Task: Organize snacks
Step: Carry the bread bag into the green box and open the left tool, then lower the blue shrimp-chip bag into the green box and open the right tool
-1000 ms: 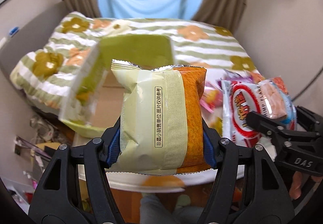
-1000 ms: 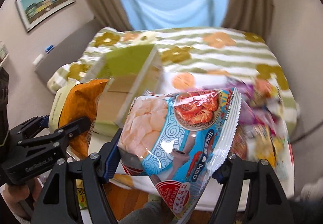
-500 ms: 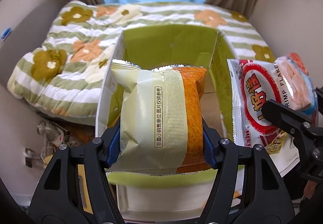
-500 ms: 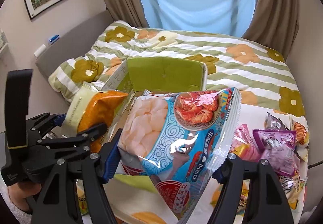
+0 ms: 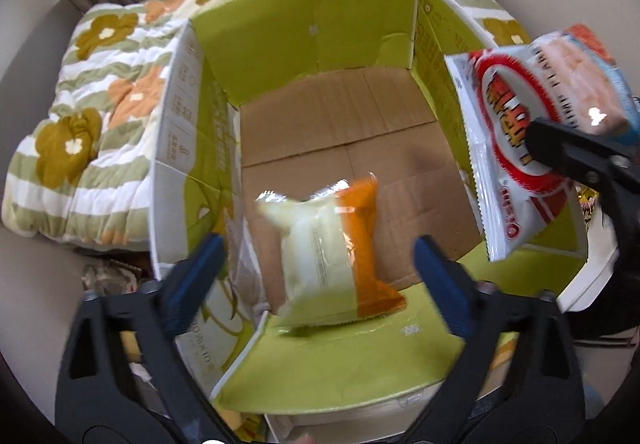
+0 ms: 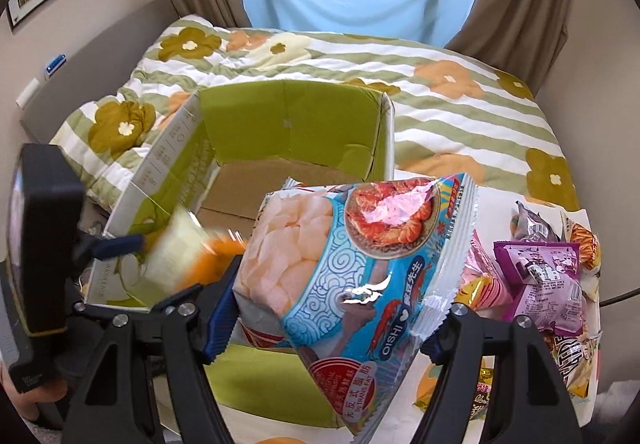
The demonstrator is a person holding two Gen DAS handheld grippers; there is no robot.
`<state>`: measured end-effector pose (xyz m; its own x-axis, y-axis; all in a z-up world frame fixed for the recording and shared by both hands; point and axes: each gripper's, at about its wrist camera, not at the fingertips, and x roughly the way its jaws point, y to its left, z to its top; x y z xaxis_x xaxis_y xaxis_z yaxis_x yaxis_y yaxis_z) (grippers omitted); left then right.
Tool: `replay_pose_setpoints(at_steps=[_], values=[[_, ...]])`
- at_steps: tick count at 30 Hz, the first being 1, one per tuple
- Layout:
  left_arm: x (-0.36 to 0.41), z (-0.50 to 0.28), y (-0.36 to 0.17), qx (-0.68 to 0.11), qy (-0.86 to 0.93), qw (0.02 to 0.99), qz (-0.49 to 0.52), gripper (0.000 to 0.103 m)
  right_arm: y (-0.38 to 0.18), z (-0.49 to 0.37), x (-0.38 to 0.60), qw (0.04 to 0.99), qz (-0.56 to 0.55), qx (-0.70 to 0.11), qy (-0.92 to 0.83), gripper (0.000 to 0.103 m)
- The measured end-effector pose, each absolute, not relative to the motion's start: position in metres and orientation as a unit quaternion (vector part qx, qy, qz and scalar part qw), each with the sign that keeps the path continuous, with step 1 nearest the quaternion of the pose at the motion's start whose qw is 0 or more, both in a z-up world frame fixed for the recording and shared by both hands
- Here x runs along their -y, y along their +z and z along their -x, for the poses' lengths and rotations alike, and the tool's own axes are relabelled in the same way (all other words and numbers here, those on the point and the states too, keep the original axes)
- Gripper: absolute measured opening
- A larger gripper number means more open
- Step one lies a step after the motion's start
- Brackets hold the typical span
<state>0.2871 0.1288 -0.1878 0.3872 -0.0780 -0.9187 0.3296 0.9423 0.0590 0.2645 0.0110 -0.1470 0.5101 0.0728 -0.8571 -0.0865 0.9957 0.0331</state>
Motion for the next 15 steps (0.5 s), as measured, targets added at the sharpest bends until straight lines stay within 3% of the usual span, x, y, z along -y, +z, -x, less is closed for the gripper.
replay_pose_setpoints(at_steps=[15], values=[[-0.185,-0.253,-0.164,-0.528,-0.037,0.848,-0.004,0.100,-0.160,-0.277,-0.032,0.853,0.050,-0.507,0.109,0.069]])
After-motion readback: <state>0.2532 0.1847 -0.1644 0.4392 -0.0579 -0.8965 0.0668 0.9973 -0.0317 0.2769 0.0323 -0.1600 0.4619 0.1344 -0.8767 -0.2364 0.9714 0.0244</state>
